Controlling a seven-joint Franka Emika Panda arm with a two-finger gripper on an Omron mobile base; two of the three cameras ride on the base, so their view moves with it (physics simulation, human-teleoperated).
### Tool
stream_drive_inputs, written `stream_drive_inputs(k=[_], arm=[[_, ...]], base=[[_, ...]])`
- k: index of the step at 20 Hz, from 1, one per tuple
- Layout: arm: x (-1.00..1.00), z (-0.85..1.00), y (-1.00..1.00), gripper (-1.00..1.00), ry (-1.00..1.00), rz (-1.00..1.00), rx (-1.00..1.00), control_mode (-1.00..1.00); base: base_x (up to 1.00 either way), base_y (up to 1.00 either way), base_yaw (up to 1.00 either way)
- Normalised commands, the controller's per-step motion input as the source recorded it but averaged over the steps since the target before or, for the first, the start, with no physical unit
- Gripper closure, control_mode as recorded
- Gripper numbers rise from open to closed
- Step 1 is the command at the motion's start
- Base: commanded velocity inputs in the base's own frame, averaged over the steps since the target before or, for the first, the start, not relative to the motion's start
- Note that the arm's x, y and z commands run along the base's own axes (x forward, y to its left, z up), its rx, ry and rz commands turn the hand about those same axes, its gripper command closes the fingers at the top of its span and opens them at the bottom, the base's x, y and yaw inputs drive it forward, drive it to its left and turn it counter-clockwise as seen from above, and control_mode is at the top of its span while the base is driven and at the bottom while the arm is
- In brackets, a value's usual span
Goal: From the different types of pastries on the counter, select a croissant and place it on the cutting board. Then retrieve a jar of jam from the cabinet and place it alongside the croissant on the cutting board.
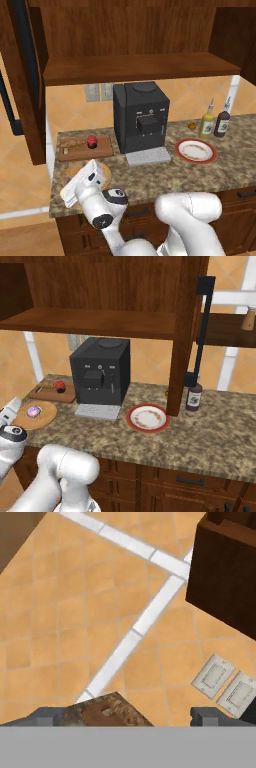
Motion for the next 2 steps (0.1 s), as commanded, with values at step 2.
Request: stream_drive_inputs(k=[2], arm=[[-1.00, -0.54, 0.25, -1.00, 0.00, 0.00, -0.11, -1.00]], base=[[0.00, 0.00, 0.00]])
